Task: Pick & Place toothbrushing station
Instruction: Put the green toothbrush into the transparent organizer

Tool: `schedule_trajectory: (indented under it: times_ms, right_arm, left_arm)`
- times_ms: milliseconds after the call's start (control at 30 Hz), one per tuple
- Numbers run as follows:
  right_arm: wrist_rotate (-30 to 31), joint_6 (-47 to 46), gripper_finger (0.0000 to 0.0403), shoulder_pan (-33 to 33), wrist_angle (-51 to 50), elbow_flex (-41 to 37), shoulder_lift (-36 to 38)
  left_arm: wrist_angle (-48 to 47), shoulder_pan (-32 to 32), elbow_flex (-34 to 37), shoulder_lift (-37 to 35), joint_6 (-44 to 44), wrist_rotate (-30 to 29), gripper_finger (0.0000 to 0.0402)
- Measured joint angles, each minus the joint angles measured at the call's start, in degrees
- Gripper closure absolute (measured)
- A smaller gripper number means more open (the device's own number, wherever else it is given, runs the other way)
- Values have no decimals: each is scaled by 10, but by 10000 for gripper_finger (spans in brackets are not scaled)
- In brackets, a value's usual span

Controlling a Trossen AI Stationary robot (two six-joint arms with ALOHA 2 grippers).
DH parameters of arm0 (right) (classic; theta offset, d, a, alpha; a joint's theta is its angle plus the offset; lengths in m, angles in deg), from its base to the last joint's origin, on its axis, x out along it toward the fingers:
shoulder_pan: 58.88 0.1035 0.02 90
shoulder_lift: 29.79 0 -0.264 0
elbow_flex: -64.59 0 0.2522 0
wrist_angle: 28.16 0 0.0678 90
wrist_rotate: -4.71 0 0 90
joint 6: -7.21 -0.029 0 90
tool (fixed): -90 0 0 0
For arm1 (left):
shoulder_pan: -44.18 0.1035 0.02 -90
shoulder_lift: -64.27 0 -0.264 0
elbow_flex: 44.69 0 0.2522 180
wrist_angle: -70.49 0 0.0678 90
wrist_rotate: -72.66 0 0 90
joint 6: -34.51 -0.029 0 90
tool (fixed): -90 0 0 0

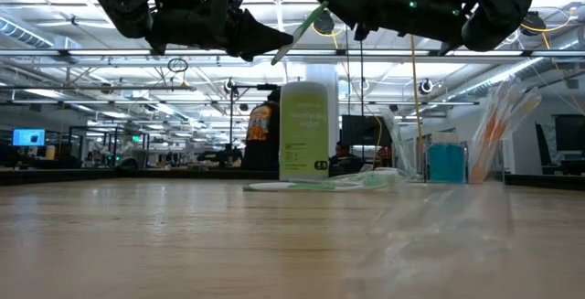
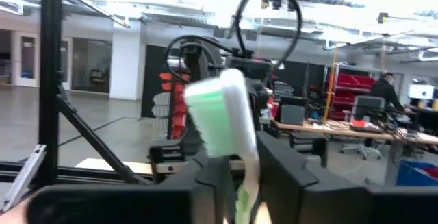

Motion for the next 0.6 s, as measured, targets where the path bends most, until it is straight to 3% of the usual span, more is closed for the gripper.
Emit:
schedule_trajectory:
  times_ms: [200, 333, 400, 600]
  right_arm:
    - [-16, 16, 390, 0, 3, 0, 0]
    - [-13, 12, 391, 0, 2, 0, 0]
    - [-1, 0, 391, 0, 0, 0, 0]
    - [-2, -26, 395, -21, -44, 0, 15]
  left_arm:
    - [-1, 0, 0, 0, 1, 2, 387]
    - [-1, 0, 0, 0, 7, 2, 383]
    - [-1, -4, 0, 0, 36, -6, 365]
    - [0, -35, 0, 0, 66, -125, 263]
